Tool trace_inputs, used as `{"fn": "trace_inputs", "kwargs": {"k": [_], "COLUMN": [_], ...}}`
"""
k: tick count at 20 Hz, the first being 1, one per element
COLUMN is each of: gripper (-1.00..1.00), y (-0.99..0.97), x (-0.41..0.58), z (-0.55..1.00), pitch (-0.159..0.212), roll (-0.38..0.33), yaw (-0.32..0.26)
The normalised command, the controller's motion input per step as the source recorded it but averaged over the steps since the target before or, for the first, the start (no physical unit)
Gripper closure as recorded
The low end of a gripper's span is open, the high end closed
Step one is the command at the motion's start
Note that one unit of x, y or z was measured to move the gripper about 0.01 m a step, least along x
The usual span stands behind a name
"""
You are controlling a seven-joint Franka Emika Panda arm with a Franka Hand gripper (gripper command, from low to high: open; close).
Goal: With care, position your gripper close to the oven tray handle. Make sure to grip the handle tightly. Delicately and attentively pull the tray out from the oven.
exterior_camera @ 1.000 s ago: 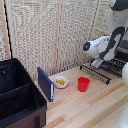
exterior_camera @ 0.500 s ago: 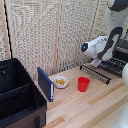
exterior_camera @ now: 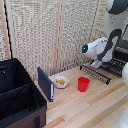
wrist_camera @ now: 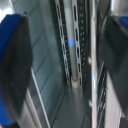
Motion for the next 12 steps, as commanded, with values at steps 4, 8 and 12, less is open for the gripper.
{"fn": "trace_inputs", "kwargs": {"k": [4, 8, 12], "gripper": [1.00, 1.00, 1.00], "y": [-0.22, -0.04, 0.03], "x": [0.050, 0.015, 0.001], "z": [0.13, 0.21, 0.09], "pitch": [0.089, 0.074, 0.076], "roll": [-0.081, 0.029, 0.114], "yaw": [0.078, 0.151, 0.296]}}
